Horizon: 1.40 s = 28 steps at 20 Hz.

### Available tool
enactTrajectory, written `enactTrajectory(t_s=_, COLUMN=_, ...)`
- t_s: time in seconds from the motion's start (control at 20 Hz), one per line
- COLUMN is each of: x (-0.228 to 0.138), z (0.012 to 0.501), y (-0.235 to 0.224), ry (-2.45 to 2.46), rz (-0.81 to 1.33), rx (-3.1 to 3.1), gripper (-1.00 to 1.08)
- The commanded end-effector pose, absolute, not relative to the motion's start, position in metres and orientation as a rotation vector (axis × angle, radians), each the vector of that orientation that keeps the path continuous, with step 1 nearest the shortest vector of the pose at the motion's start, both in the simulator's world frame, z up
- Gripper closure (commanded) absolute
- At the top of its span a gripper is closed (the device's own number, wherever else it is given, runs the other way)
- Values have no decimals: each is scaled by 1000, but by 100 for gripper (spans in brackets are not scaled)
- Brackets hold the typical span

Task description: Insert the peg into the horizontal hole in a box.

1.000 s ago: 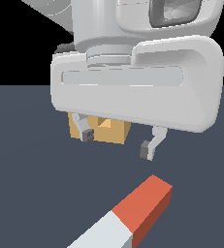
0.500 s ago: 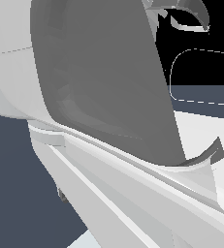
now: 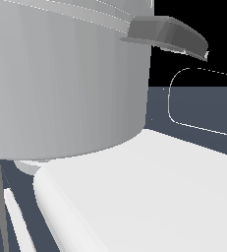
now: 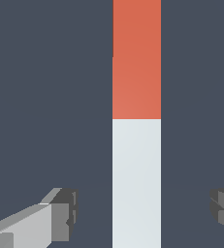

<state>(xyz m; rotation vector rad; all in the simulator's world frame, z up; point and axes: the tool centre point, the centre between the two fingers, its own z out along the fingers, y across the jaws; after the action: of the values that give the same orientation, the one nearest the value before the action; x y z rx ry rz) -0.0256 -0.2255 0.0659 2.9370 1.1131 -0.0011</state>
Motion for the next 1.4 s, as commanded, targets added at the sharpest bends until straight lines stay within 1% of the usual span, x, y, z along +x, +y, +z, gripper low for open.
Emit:
enactTrajectory(t_s=0.0, x=-26, z=59, y=-225, ry=1113, rz=-2, rx=2938, gripper=-92)
enactTrajectory(t_s=0.35, x=-27, z=26, y=-225, ry=1111, rz=-1, rx=2939, gripper=-92)
enactTrajectory(t_s=0.6, x=-26, z=18, y=-225, ry=1110, rz=0, rx=2939, gripper=-92)
enactTrajectory(t_s=0.65, x=-26, z=18, y=-225, ry=1110, rz=0, rx=2939, gripper=108)
enactTrajectory(t_s=1.15, x=-26, z=19, y=-225, ry=1110, rz=0, rx=2939, gripper=108)
enactTrajectory(t_s=1.35, x=-26, z=21, y=-219, ry=1143, rz=0, rx=2926, gripper=108)
